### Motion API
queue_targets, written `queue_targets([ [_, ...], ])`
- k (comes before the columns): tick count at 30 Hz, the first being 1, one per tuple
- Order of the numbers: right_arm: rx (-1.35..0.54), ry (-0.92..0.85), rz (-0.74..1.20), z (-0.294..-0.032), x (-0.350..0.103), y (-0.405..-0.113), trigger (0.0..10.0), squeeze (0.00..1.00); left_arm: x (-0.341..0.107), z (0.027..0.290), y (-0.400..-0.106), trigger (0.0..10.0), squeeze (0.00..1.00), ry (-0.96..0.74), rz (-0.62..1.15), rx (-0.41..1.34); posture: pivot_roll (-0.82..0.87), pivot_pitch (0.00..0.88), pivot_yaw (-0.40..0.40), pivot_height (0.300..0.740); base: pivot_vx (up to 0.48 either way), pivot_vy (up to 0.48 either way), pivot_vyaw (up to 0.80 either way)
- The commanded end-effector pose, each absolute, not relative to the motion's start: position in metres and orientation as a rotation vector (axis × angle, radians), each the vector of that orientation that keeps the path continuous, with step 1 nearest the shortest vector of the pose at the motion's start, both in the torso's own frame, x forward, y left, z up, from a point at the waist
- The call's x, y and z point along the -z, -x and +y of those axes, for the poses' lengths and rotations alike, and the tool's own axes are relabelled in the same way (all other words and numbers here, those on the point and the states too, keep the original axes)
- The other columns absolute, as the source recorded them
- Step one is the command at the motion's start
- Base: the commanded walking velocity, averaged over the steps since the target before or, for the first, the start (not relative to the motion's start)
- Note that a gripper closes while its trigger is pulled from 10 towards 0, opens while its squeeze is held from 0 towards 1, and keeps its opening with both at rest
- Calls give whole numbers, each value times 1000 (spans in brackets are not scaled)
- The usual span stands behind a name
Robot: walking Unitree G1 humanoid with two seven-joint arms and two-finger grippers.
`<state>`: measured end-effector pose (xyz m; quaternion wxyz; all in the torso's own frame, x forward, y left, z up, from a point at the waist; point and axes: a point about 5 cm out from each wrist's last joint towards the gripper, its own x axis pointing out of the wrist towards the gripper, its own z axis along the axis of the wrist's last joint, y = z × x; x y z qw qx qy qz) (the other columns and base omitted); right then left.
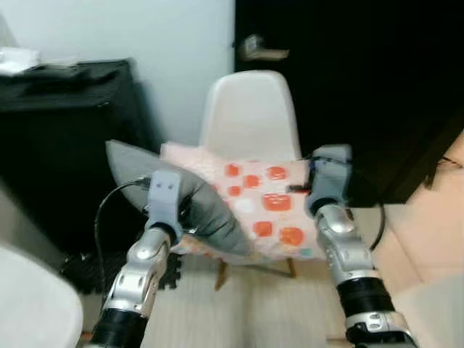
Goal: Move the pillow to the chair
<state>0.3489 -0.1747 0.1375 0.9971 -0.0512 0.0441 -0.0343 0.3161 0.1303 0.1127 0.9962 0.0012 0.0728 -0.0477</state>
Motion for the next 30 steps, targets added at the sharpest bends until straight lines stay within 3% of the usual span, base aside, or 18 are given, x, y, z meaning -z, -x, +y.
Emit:
queue_targets([
  [1,77,63,117,-172,-131,-345,10000,0,-120,130,-319,10000,0,-31,101,102,33,100,63,740,0,0,-800],
  [20,85,25,120,-173,-134,-340,10000,0,-132,121,-322,10000,0,-23,36,132,28,98,68,740,0,0,-800],
  [30,74,-16,-30,-172,-172,-352,10000,0,-152,120,-327,10000,0,-8,-41,148,30,95,73,740,0,0,-800],
])
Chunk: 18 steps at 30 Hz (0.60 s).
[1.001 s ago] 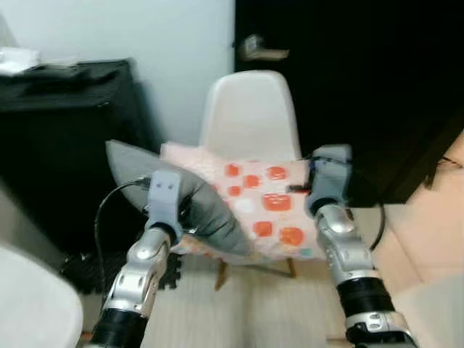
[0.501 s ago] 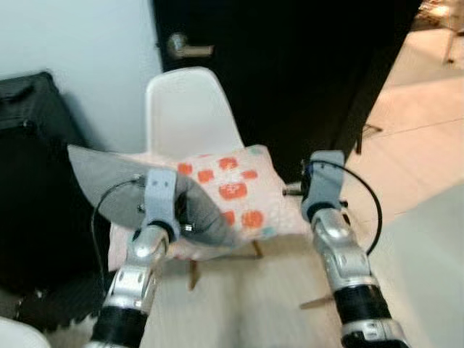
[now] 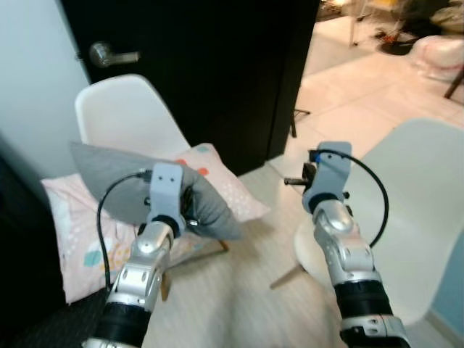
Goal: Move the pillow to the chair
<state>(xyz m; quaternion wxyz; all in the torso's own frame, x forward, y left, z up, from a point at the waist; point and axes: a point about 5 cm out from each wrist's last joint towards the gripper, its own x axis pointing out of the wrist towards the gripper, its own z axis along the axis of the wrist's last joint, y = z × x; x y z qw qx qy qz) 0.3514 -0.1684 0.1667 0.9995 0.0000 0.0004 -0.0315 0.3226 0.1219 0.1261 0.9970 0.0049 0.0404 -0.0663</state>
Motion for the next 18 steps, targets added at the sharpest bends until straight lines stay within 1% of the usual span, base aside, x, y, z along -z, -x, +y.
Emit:
queue_targets([
  [1,74,-16,-30,-172,-172,-352,10000,0,-152,120,-327,10000,0,-8,-41,148,30,95,73,740,0,0,-800],
  [3,96,-33,-69,-176,-181,-354,10000,0,-156,119,-329,10000,0,-31,-66,179,38,83,74,740,0,0,-800],
  [7,106,-29,-117,-180,-194,-358,10000,0,-165,121,-332,10000,0,-41,-87,179,27,77,92,740,0,0,-800],
  [11,108,-20,-142,-182,-200,-359,10000,0,-171,121,-334,10000,0,-46,-107,185,29,73,85,740,0,0,-800],
  [12,111,-20,-157,-184,-205,-360,10000,0,-185,120,-339,10000,0,-62,-149,190,45,60,91,740,0,0,-800],
  [13,111,-20,-157,-184,-205,-360,10000,0,-185,120,-339,10000,0,-62,-149,190,45,60,91,740,0,0,-800],
  [15,110,-18,-200,-183,-216,-362,10000,0,-203,120,-345,10000,0,-48,-203,186,34,51,89,740,0,0,-800],
  [18,110,-17,-215,-183,-219,-362,10000,0,-206,120,-347,10000,0,-40,-212,184,36,52,87,740,0,0,-800],
])
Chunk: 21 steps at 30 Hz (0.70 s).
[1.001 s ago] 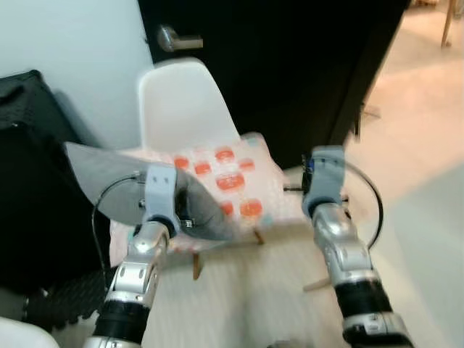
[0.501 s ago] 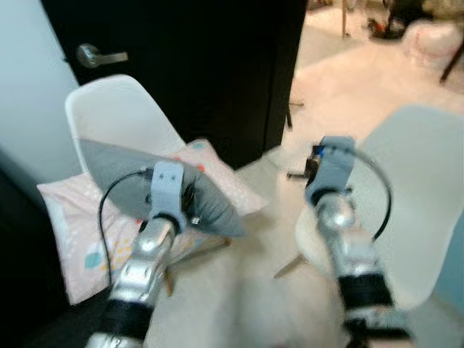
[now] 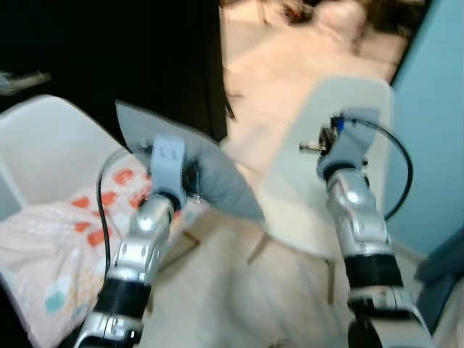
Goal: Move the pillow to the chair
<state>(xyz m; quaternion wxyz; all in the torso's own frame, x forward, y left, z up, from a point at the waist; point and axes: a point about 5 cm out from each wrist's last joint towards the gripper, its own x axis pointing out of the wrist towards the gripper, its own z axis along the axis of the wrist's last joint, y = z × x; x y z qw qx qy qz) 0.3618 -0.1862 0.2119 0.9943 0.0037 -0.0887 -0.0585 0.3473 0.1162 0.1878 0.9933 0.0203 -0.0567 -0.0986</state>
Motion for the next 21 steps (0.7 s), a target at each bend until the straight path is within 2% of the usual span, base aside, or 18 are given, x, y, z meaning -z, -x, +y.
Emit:
queue_targets([
  [1,109,-20,-224,-183,-221,-362,10000,0,-205,121,-347,10000,0,-57,-210,178,36,48,87,740,0,0,-800],
  [9,117,15,-141,-183,-194,-359,10000,0,-193,135,-349,10000,0,-95,-138,107,35,48,85,740,0,0,-800],
  [12,117,33,-100,-182,-180,-354,10000,0,-174,143,-347,10000,0,-137,-33,94,20,55,92,740,0,0,-800],
  [16,107,101,-69,-180,-171,-351,10000,0,-161,145,-344,10000,0,-153,25,108,27,58,85,740,0,0,-800],
  [21,77,102,-34,-176,-163,-351,10000,0,-154,145,-340,10000,0,-44,61,90,19,70,71,740,0,0,-800],
])
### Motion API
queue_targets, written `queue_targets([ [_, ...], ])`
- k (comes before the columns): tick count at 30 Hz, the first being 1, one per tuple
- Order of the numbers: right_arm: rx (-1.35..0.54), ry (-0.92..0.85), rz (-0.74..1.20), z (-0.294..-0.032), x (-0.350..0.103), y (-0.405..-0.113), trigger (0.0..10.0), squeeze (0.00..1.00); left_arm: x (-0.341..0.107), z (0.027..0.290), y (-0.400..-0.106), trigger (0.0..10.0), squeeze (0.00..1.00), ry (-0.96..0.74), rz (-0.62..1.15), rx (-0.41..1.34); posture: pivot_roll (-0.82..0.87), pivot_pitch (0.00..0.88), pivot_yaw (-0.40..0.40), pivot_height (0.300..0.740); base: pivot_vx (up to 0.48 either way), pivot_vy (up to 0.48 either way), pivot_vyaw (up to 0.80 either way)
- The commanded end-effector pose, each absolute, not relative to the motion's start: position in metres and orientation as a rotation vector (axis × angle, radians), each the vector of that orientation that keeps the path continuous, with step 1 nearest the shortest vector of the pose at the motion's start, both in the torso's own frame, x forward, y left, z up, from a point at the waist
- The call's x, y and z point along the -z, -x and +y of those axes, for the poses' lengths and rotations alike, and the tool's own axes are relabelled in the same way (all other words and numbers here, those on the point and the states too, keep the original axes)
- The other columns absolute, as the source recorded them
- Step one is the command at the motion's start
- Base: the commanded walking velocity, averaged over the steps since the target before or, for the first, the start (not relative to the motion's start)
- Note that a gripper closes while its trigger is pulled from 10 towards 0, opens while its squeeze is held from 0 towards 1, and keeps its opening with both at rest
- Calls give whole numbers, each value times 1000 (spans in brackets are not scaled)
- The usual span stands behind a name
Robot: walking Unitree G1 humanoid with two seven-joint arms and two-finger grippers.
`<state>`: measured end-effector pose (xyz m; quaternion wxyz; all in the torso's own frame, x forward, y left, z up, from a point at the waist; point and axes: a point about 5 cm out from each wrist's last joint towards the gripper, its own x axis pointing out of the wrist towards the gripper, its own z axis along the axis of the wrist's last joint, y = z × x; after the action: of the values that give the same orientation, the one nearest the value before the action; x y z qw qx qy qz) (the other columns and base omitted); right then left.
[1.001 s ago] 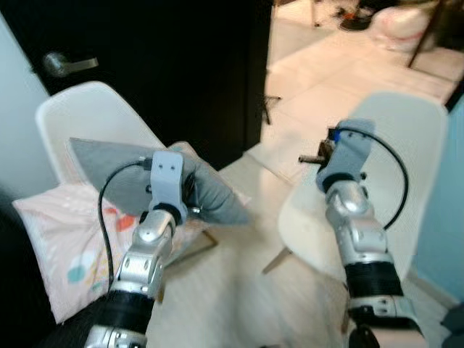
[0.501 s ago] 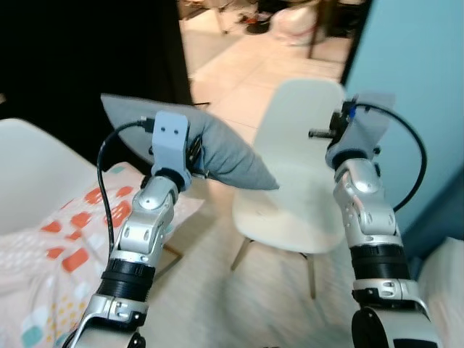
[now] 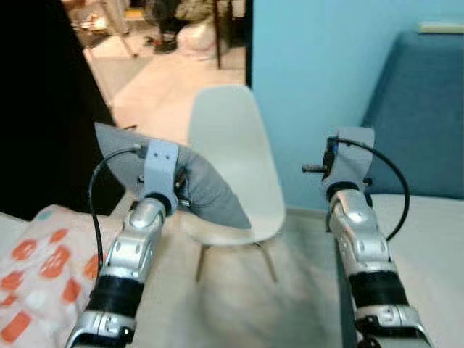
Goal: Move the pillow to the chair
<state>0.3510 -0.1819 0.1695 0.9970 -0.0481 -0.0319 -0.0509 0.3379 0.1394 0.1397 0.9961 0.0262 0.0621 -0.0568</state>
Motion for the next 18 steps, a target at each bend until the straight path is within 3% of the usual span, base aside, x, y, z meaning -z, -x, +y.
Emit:
queue_targets([
  [1,77,108,-24,-176,-161,-351,10000,0,-151,145,-339,10000,0,-28,80,83,22,73,65,740,0,0,-800],
  [5,35,110,-2,-171,-158,-353,10000,0,-151,146,-337,10000,0,-32,69,70,9,78,68,740,0,0,-800],
  [13,-89,110,29,-157,-153,-351,10000,0,-152,146,-335,10000,0,-105,34,49,9,87,51,740,0,0,0],
  [18,-139,108,33,-144,-152,-350,10000,0,-155,146,-335,10000,0,-63,23,27,15,90,32,740,318,0,0],
])
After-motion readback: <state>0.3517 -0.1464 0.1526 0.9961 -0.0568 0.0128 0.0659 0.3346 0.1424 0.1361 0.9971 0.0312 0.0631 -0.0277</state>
